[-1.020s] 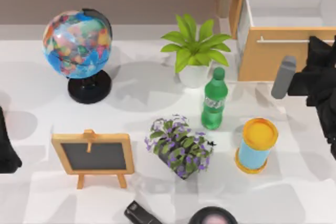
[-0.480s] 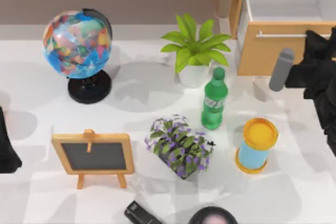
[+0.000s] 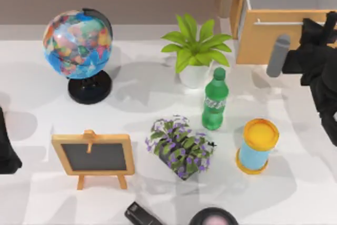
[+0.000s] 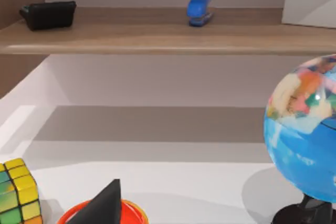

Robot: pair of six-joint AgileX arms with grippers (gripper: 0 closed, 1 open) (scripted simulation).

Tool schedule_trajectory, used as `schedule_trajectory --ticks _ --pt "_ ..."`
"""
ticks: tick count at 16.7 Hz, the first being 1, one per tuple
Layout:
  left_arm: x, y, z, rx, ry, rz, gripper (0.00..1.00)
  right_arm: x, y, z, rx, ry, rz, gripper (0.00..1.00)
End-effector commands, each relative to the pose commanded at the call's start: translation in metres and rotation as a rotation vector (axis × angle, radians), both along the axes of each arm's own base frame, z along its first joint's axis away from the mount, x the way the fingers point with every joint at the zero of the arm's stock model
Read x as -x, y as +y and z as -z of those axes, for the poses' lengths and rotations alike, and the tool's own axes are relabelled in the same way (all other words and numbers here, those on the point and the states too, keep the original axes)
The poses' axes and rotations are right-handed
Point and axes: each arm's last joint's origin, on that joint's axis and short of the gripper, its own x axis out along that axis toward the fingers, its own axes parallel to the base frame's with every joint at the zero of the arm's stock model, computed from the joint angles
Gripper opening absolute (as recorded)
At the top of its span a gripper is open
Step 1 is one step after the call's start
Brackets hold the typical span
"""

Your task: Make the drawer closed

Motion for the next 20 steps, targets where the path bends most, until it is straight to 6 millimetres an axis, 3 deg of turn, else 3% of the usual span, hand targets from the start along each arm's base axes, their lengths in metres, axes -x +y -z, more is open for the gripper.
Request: schedule_trajectory --ticks 3,9,20 --pt "0.0 0.0 0.0 0.0 0.0 0.0 1.0 -0.012 -0.001 0.0 0.0 -0.001 0.0 0.0" --pt "0.0 0.0 0.0 0.0 0.0 0.0 1.0 -0.015 0.001 -0.002 -0.003 -0.006 -0.003 0.0" --pt "0.0 0.0 0.0 0.0 0.0 0.0 1.0 -0.061 0.001 0.0 -0.001 0.001 -0.004 0.0"
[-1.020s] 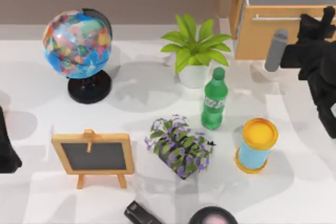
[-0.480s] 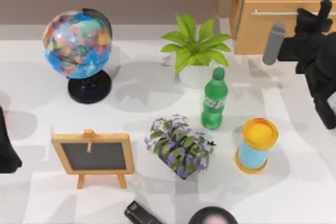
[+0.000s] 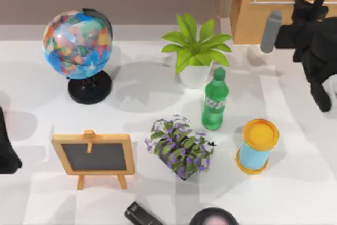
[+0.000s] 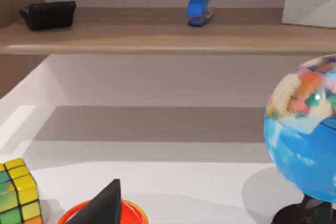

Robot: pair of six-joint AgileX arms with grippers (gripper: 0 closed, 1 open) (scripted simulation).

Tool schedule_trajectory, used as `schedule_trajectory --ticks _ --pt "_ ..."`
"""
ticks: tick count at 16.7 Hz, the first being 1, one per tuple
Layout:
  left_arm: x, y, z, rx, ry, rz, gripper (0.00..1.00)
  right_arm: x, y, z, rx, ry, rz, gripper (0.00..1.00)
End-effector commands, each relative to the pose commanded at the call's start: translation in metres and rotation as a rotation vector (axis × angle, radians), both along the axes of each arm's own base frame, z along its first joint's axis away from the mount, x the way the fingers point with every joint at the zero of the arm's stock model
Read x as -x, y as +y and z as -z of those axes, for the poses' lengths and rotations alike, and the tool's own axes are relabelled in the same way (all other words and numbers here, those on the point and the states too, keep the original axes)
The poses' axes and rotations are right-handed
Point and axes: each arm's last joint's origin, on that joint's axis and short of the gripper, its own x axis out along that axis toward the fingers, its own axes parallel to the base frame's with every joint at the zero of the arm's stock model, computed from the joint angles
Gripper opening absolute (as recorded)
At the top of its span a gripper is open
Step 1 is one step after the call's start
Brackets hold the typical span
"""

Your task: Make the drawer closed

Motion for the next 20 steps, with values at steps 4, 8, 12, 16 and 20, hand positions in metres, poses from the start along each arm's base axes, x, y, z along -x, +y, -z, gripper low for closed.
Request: schedule_trajectory --ticks 4,8,12,16,20 --pt "0.0 0.0 0.0 0.0 0.0 0.0 1.0 -0.014 -0.0005 -0.0005 -0.001 -0.002 0.0 0.0" --pt "0.0 0.0 0.0 0.0 0.0 0.0 1.0 -0.014 -0.0005 -0.0005 -0.001 -0.002 0.0 0.08" --pt "0.0 0.0 0.0 0.0 0.0 0.0 1.0 -0.014 -0.0005 -0.0005 -0.001 -0.002 0.0 0.38" --pt "0.0 0.0 0.0 0.0 0.0 0.0 1.0 -0.014 -0.0005 -0.0005 -0.001 -0.002 0.0 0.68" --pt "0.0 0.0 0.0 0.0 0.0 0.0 1.0 -0.014 -0.0005 -0.0005 -0.001 -0.002 0.0 0.98"
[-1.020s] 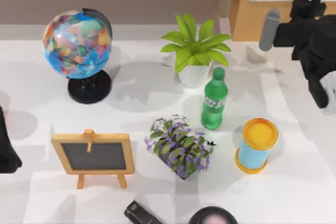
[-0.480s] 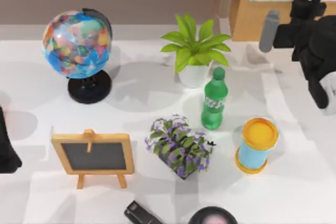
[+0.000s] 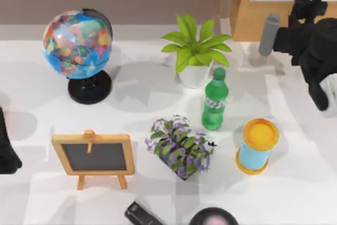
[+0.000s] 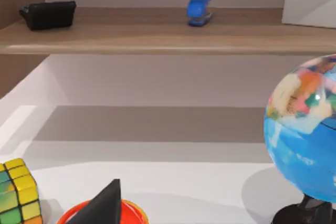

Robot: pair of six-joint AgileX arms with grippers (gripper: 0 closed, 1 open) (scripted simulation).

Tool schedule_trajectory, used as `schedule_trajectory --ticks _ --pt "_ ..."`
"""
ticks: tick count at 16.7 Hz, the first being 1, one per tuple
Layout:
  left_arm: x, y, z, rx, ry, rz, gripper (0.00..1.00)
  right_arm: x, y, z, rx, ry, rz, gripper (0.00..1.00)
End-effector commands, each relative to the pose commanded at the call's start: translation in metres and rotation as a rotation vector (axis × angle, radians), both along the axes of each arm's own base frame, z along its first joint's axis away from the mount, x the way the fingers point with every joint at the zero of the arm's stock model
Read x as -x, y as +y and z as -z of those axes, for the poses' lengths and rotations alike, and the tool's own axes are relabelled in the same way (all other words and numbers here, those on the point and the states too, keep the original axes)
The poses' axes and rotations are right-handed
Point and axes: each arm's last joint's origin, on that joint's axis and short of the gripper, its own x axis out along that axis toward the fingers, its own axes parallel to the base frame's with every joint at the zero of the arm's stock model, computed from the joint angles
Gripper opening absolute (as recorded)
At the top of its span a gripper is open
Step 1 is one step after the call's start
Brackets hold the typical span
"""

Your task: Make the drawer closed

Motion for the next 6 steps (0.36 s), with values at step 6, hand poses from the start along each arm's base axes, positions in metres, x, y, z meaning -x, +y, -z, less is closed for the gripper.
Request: schedule_trajectory --ticks 6 --pt "0.0 0.0 0.0 0.0 0.0 0.0 1.0 0.0 0.0 0.0 0.0 0.0 0.0 1.0"
